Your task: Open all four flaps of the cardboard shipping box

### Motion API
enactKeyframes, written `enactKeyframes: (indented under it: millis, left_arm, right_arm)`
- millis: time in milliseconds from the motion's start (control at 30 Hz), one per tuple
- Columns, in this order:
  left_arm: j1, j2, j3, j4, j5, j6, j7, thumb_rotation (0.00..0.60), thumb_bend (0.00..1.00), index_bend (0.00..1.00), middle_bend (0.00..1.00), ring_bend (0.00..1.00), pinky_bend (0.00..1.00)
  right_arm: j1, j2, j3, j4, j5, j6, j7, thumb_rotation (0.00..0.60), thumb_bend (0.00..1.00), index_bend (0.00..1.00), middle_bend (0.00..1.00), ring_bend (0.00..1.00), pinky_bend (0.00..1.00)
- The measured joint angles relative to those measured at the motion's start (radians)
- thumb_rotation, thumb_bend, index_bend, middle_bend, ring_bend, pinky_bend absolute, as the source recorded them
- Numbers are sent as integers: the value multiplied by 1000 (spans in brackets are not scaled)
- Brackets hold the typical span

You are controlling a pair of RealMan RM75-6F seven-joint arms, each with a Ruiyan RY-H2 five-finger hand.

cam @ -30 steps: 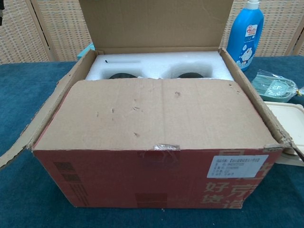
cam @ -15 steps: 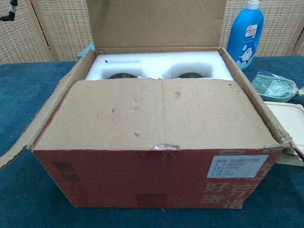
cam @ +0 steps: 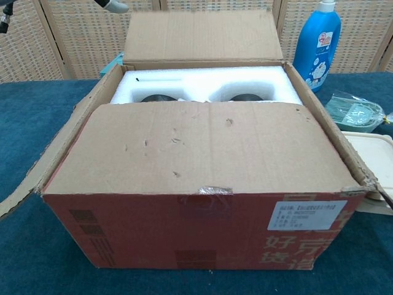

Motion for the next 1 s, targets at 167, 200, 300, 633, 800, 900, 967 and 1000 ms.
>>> enactKeyframes:
  millis: [167,200,300,633,800,900,967,1000]
  left_arm:
    - [5,22,7,-34,-2,-7,-7,377,260,0,0,0,0]
    - [7,29,8,-46,-2,-11,-11,376,261,0,0,0,0]
    - [17,60,11,-102,-4,-30,-33,376,271,0,0,0,0]
    - [79,192,28,-318,34,-85,-181,350,528,145,0,0,0]
    - [111,236,46,-388,73,-100,-248,294,552,178,0,0,0]
    - [124,250,57,-419,87,-112,-275,225,550,206,0,0,0]
    - [131,260,68,-437,96,-126,-290,214,545,228,0,0,0]
    - [133,264,72,-444,99,-133,-296,209,541,235,0,0,0]
  right_arm:
    - [-2,4,2,-4,2,3,-2,600,827,49,103,0,30]
    - [-3,5,2,-5,2,4,-2,600,827,49,103,0,30]
    - [-4,5,1,-5,2,4,-1,600,827,49,103,0,30]
    - [-1,0,-1,-4,1,-3,-4,600,827,49,103,0,30]
    - [-2,0,-1,-6,2,-3,-6,600,827,49,109,0,29]
    - [-3,0,-2,-8,1,-2,-6,600,827,49,109,0,30]
    - [-4,0,-2,-10,0,0,-7,600,827,49,110,0,30]
    - [-5,0,-3,-11,-1,1,-7,600,827,49,110,0,30]
